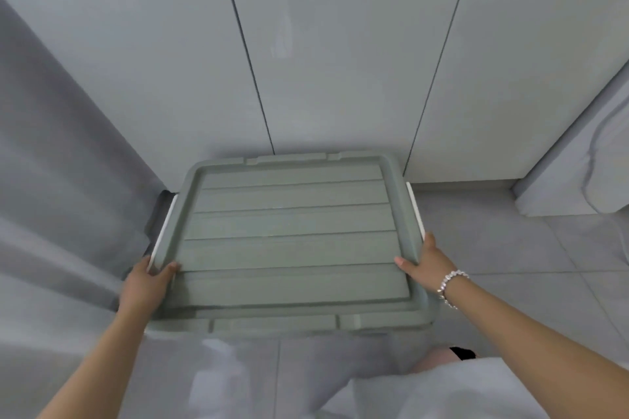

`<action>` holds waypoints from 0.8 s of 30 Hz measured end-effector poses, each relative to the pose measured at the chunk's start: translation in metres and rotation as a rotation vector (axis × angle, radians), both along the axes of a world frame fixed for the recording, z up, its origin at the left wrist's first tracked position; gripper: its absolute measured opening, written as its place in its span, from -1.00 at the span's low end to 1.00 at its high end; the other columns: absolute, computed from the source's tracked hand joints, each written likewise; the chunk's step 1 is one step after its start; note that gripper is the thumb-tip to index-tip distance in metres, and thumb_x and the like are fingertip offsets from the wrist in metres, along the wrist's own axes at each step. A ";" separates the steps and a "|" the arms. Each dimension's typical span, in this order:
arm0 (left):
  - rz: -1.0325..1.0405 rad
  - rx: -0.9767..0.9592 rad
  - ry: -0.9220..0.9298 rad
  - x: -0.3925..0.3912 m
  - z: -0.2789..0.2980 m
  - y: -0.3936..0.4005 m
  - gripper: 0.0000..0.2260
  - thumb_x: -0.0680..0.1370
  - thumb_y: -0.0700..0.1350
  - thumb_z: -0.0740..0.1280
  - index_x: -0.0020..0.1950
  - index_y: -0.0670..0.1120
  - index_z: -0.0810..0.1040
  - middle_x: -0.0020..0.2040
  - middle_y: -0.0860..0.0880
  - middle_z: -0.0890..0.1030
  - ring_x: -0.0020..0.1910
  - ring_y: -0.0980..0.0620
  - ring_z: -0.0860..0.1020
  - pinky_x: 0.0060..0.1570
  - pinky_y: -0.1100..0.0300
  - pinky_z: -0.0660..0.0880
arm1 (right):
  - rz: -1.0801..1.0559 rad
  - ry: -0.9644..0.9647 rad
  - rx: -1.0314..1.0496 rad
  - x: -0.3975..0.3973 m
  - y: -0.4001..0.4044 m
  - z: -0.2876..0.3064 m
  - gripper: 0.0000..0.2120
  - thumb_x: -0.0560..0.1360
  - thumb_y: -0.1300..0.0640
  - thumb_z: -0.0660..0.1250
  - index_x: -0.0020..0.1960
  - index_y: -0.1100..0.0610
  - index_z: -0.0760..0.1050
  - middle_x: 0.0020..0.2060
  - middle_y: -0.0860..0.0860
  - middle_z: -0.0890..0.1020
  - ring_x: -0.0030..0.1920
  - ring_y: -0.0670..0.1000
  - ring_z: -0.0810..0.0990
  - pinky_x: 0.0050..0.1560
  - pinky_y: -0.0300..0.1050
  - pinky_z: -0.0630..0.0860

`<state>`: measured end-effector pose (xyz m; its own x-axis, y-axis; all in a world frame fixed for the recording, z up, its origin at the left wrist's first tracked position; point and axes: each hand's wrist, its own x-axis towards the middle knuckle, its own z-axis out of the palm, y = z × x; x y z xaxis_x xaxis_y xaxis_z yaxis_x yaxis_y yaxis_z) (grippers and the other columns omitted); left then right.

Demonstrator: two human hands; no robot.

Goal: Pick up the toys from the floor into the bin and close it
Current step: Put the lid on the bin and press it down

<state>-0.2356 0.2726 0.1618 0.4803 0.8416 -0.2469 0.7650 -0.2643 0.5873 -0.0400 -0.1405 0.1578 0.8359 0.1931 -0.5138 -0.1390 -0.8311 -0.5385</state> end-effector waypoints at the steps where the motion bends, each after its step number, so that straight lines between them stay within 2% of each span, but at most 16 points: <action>1: 0.020 0.031 0.040 -0.012 -0.001 0.005 -0.56 0.50 0.00 0.38 0.28 -0.20 0.42 0.15 -0.25 0.56 0.15 -0.27 0.49 0.14 -0.10 0.42 | 0.035 0.000 0.021 -0.006 0.013 -0.002 -0.07 0.47 -0.04 0.35 0.50 0.23 -0.23 0.41 0.20 0.30 0.35 0.17 0.38 0.31 -0.09 0.34; 2: 0.048 0.074 0.077 -0.023 -0.004 0.007 -0.49 0.49 0.02 0.39 0.34 -0.18 0.37 0.24 -0.24 0.50 0.25 -0.26 0.44 0.22 -0.11 0.36 | 0.065 -0.007 0.045 -0.013 0.026 -0.003 -0.07 0.46 -0.02 0.36 0.50 0.22 -0.23 0.41 0.19 0.31 0.35 0.15 0.38 0.31 -0.10 0.33; 4: 0.136 0.149 0.099 -0.045 -0.007 0.005 -0.35 0.49 0.06 0.37 0.47 -0.17 0.22 0.47 -0.21 0.25 0.45 -0.20 0.21 0.39 -0.11 0.15 | 0.108 -0.007 0.105 -0.026 0.053 -0.006 -0.07 0.45 -0.02 0.37 0.51 0.20 -0.21 0.43 0.14 0.29 0.37 0.13 0.36 0.33 -0.10 0.32; 7: 0.286 0.113 -0.024 -0.068 -0.017 0.001 -0.24 0.50 0.02 0.38 0.52 -0.24 0.05 0.53 -0.27 -0.05 0.53 -0.17 -0.08 0.47 0.03 -0.11 | 0.147 0.027 0.203 -0.046 0.091 -0.008 -0.04 0.45 -0.02 0.38 0.51 0.16 -0.28 0.48 0.09 0.19 0.44 0.08 0.26 0.39 -0.11 0.24; 9: 0.420 0.000 -0.140 -0.078 -0.022 0.003 -0.20 0.52 0.00 0.36 0.54 -0.22 -0.08 0.53 -0.27 -0.14 0.53 -0.14 -0.15 0.46 0.12 -0.16 | 0.176 0.057 0.255 -0.056 0.115 -0.007 -0.01 0.45 -0.02 0.37 0.50 0.12 -0.34 0.50 0.04 0.13 0.46 0.05 0.22 0.40 -0.15 0.20; 10: 0.488 -0.072 -0.197 -0.080 -0.023 0.005 -0.19 0.53 -0.01 0.35 0.55 -0.18 -0.13 0.54 -0.24 -0.12 0.53 -0.13 -0.10 0.46 0.12 -0.10 | 0.192 0.072 0.265 -0.061 0.125 -0.006 -0.01 0.46 -0.03 0.36 0.49 0.10 -0.37 0.50 0.03 0.13 0.46 0.04 0.23 0.39 -0.16 0.20; 12: 0.620 -0.205 -0.330 -0.082 -0.022 0.013 -0.21 0.54 -0.02 0.33 0.54 -0.17 -0.14 0.53 -0.22 0.09 0.47 -0.16 0.19 0.42 0.05 0.18 | 0.219 0.090 0.275 -0.069 0.145 -0.006 -0.02 0.48 -0.03 0.34 0.48 0.08 -0.41 0.48 0.01 0.18 0.43 0.05 0.28 0.35 -0.18 0.23; 13: 0.680 -0.268 -0.392 -0.082 -0.024 0.016 -0.23 0.54 -0.03 0.34 0.53 -0.20 -0.08 0.48 -0.22 0.23 0.36 -0.19 0.36 0.28 0.01 0.36 | 0.229 0.092 0.275 -0.073 0.154 -0.005 -0.03 0.49 -0.04 0.32 0.47 0.07 -0.42 0.47 0.01 0.21 0.42 0.06 0.30 0.33 -0.18 0.25; 14: 0.716 -0.342 -0.439 -0.081 -0.022 0.019 -0.27 0.53 -0.04 0.36 0.52 -0.21 -0.01 0.41 -0.23 0.34 0.20 -0.19 0.47 0.07 0.00 0.48 | 0.239 0.091 0.271 -0.076 0.162 -0.005 -0.04 0.50 -0.05 0.30 0.46 0.06 -0.44 0.47 0.01 0.22 0.41 0.08 0.32 0.31 -0.19 0.27; 16: 0.719 -0.466 -0.509 -0.083 -0.026 0.027 -0.27 0.49 -0.05 0.40 0.51 -0.14 0.05 0.34 -0.20 0.43 0.05 -0.17 0.52 -0.27 0.06 0.53 | 0.265 0.087 0.270 -0.081 0.178 -0.006 -0.07 0.52 -0.05 0.26 0.45 0.07 -0.46 0.48 0.01 0.19 0.41 0.09 0.32 0.29 -0.19 0.27; 17: 0.720 -0.519 -0.540 -0.083 -0.028 0.030 -0.24 0.48 -0.05 0.42 0.52 -0.09 0.03 0.33 -0.17 0.44 0.07 -0.18 0.53 -0.32 0.07 0.53 | 0.273 0.083 0.275 -0.083 0.185 -0.007 -0.08 0.53 -0.04 0.25 0.45 0.07 -0.46 0.49 0.01 0.15 0.42 0.09 0.31 0.30 -0.20 0.26; 21: 0.734 -0.588 -0.609 -0.085 -0.027 0.037 -0.18 0.49 -0.06 0.41 0.53 0.04 -0.11 0.22 -0.04 0.42 0.10 -0.19 0.52 -0.08 -0.09 0.56 | 0.218 0.092 0.303 -0.085 0.199 -0.013 -0.10 0.54 0.01 0.24 0.45 0.07 -0.47 0.52 0.04 0.04 0.45 0.09 0.24 0.37 -0.14 0.20; 24: 0.693 -0.652 -0.665 -0.087 -0.029 0.038 -0.16 0.51 -0.08 0.39 0.53 0.10 -0.19 0.08 -0.07 0.51 0.02 -0.17 0.54 -0.11 -0.07 0.56 | 0.212 0.074 0.289 -0.087 0.199 -0.014 -0.12 0.55 0.02 0.23 0.46 0.08 -0.44 0.49 0.05 0.15 0.42 0.11 0.30 0.34 -0.16 0.23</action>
<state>-0.3222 0.3106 0.1324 0.1643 0.7809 -0.6027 0.1167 0.5913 0.7979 -0.1265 0.0588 0.1438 0.7244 0.5040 -0.4704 -0.0274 -0.6607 -0.7501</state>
